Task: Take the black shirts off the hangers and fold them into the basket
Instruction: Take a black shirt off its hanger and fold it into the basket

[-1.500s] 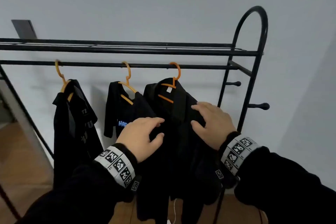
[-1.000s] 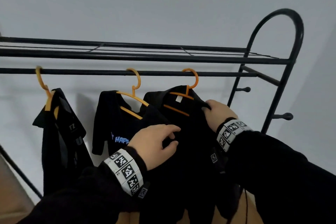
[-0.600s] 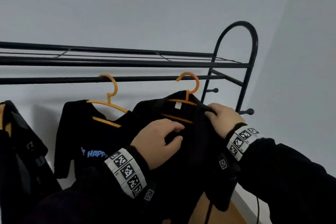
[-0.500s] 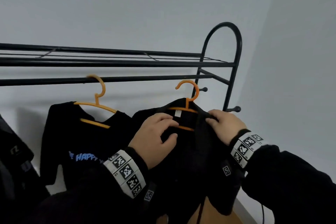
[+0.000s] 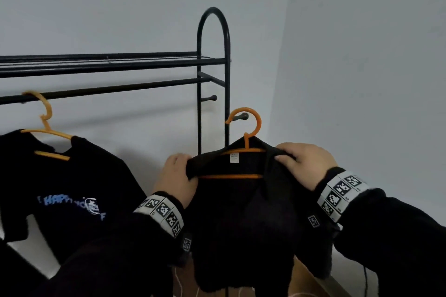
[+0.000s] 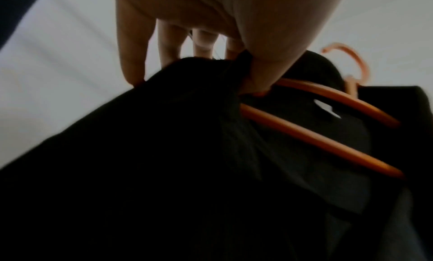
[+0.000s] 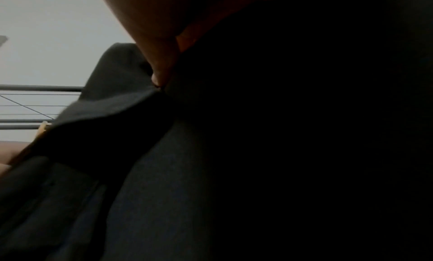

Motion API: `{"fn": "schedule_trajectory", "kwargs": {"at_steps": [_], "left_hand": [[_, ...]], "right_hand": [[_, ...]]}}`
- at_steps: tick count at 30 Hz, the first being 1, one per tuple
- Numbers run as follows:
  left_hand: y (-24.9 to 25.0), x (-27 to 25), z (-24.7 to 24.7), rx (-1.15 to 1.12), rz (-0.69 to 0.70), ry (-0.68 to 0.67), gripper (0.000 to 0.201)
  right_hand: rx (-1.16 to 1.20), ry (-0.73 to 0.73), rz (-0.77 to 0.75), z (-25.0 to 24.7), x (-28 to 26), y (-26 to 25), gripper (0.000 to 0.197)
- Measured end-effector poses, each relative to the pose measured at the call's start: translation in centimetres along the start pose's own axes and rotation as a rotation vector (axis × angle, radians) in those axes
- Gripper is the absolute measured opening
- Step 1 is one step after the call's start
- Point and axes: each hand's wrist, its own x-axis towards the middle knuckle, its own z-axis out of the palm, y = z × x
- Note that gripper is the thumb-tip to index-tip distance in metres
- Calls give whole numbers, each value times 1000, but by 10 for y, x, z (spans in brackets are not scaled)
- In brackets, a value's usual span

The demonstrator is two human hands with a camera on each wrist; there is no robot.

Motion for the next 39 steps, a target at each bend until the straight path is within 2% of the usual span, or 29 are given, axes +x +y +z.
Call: {"fn": "schedule_trajectory", "kwargs": {"at_steps": [2, 5, 9, 12, 15, 17, 20, 23, 25, 28, 31, 34, 36, 38, 39], "left_hand": [[6, -7, 4, 0, -80, -82, 19], [9, -20, 13, -73, -105, -96, 27], [12, -39, 27, -320, -114, -138, 30], [24, -52, 29, -471, -102, -189, 33], [40, -64, 28, -654, -137, -310, 38], [53, -71, 26, -712, -166, -406, 34], [69, -70, 19, -732, -165, -459, 34], [82, -67, 15, -777, -106, -400, 28], [85, -64, 15, -752, -68, -331, 39], [82, -58, 14, -737, -111, -272, 39], [70, -50, 8, -716, -176, -162, 42], [52, -41, -6, -587, -143, -78, 42], [38, -34, -19, -509, -116, -43, 42], [23, -27, -31, -477, -102, -6, 42], [16, -24, -36, -485, -98, 6, 42]], "right_hand": [[-34, -32, 24, -5, -12, 22, 23], [-77, -76, 35, -8, -29, 51, 29], [17, -36, 59, -10, -49, 83, 24], [132, -21, 93, -6, -60, 104, 15], [372, 124, 123, 1, -65, 121, 21], [508, 193, 147, 1, -63, 121, 22], [570, 157, 146, 5, -57, 106, 32], [605, 100, 122, 17, -47, 80, 31], [625, 38, 97, 31, -43, 60, 29], [664, -83, 73, 55, -38, 31, 17], [669, -212, 53, 72, -30, 14, 19], [556, -317, 57, 86, -19, 10, 31], [384, -402, 106, 102, -11, 16, 36], [211, -509, 164, 117, -3, 21, 25], [212, -517, 183, 121, 2, 18, 18]]}}
